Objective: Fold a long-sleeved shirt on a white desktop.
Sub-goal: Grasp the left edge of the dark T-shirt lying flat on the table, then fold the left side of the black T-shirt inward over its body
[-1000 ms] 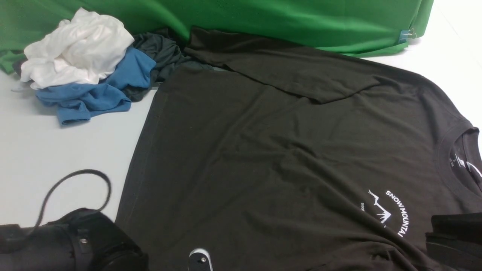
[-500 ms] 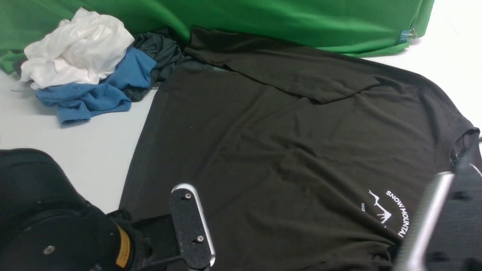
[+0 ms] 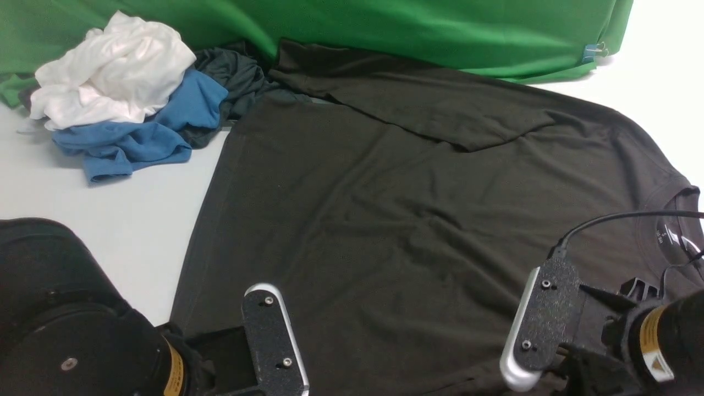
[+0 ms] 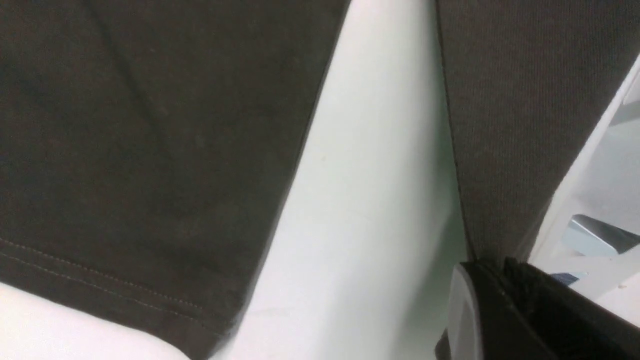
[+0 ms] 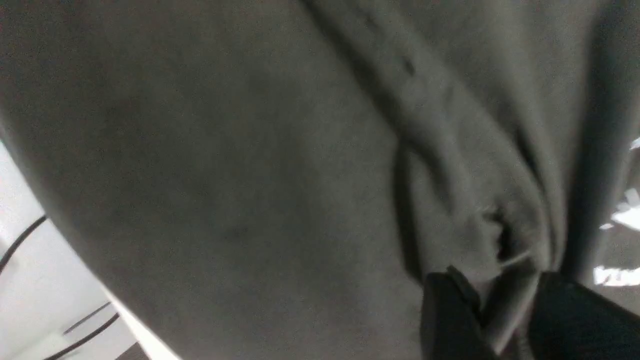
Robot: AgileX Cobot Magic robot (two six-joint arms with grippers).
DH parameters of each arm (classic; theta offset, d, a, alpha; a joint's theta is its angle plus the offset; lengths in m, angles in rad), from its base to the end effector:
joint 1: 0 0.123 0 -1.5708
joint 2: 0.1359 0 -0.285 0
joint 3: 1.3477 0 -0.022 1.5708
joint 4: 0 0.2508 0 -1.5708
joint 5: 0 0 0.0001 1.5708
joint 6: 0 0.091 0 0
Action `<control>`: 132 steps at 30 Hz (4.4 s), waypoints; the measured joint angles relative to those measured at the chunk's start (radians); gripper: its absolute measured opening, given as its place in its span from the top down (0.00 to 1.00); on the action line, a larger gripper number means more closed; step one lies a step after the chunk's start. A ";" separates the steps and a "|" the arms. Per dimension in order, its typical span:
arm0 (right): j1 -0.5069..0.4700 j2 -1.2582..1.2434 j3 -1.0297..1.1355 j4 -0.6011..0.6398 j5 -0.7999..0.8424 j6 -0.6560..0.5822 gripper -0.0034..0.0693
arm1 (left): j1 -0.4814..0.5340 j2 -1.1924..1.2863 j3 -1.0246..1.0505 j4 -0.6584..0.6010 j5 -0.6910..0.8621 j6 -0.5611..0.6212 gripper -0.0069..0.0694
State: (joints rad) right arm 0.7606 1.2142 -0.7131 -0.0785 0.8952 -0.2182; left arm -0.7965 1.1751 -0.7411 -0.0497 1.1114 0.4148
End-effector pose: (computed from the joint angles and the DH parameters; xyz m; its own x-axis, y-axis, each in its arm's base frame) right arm 0.1484 0.1336 0.2326 -0.4959 -0.8359 -0.2353 -0.8373 0.5321 -0.1257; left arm 0.1232 -0.1317 0.2435 -0.3672 0.9222 -0.1212 0.9290 0.3701 0.0023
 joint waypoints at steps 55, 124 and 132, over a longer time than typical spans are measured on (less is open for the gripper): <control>0.120 0.214 -0.001 0.122 -0.339 -0.542 0.92 | 0.000 -0.177 0.000 -0.078 0.069 0.058 0.87; 0.243 0.276 -0.039 0.211 -0.361 -0.319 0.15 | 0.423 0.112 -0.169 -0.094 -0.101 0.161 0.87; 0.248 0.338 0.069 0.119 -0.581 -0.286 0.20 | 0.423 0.112 -0.169 -0.086 -0.111 0.160 0.87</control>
State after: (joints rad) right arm 1.0084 1.5519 -0.6439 0.0402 0.3139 -0.5043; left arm -0.3740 1.2866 -0.9099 -0.1360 1.0001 0.5746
